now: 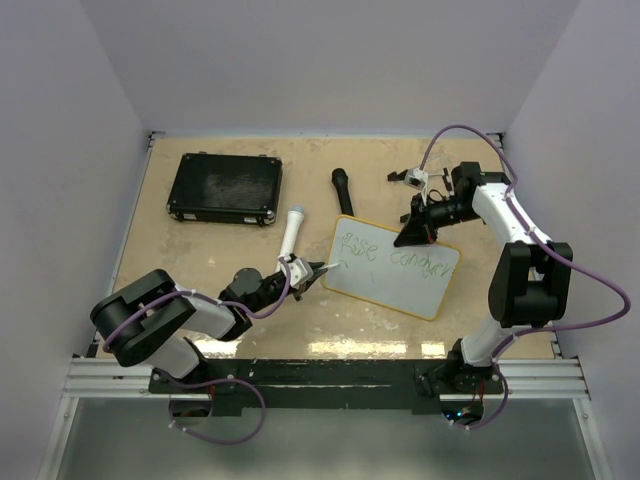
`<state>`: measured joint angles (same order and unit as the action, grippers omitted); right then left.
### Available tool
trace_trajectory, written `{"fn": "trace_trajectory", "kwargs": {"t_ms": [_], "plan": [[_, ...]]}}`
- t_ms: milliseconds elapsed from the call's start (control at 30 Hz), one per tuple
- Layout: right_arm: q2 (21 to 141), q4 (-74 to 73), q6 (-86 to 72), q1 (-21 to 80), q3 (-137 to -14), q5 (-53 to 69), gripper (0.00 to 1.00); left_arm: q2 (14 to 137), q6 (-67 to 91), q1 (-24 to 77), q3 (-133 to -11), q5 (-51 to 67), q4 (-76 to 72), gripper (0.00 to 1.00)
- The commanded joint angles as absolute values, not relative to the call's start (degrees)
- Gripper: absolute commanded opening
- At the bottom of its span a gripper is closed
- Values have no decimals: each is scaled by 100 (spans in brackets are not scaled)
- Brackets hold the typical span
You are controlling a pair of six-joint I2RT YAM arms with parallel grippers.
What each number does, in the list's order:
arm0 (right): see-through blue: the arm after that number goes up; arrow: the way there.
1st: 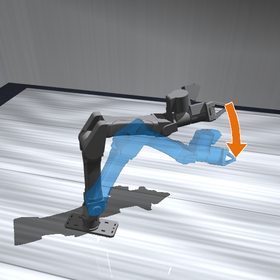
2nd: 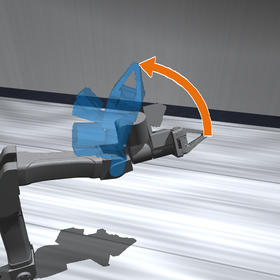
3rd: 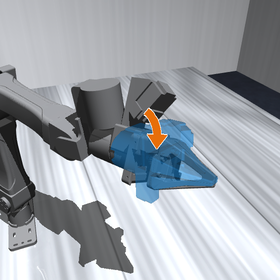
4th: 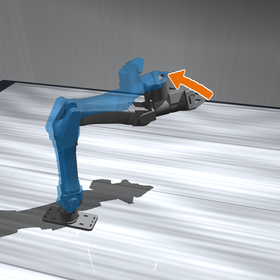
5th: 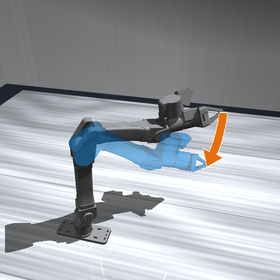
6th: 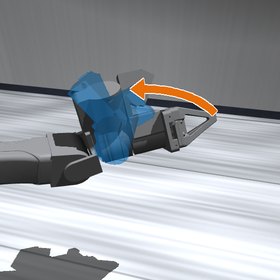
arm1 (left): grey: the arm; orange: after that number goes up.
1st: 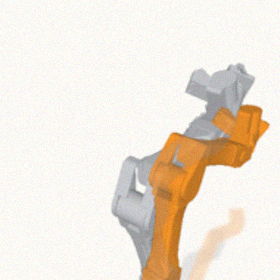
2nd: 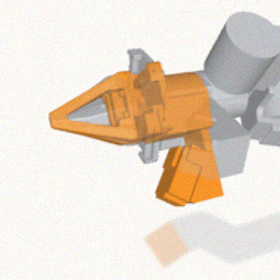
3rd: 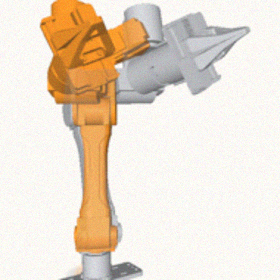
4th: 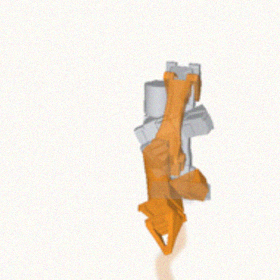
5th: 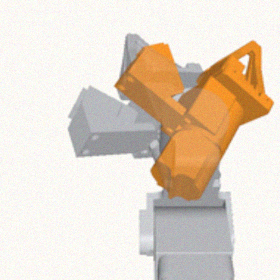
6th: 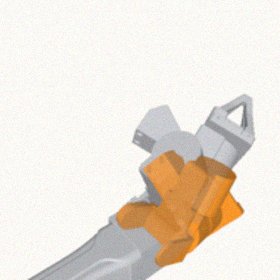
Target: Write a sentence on the whiteboard
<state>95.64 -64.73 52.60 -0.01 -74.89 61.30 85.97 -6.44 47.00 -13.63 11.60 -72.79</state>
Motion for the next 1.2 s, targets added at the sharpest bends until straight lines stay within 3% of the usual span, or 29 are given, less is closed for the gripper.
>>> {"fn": "trace_trajectory", "kwargs": {"t_ms": [0, 1167], "plan": [[9606, -6442, 5520, 18, -7603, 6293, 0, 8534, -475, 4676, -1512, 1257, -8771, 0], [9598, -6434, 5520, 17, -7603, 6284, 0, 8139, -562, 4676, -1503, 1345, -8262, 0]]}}
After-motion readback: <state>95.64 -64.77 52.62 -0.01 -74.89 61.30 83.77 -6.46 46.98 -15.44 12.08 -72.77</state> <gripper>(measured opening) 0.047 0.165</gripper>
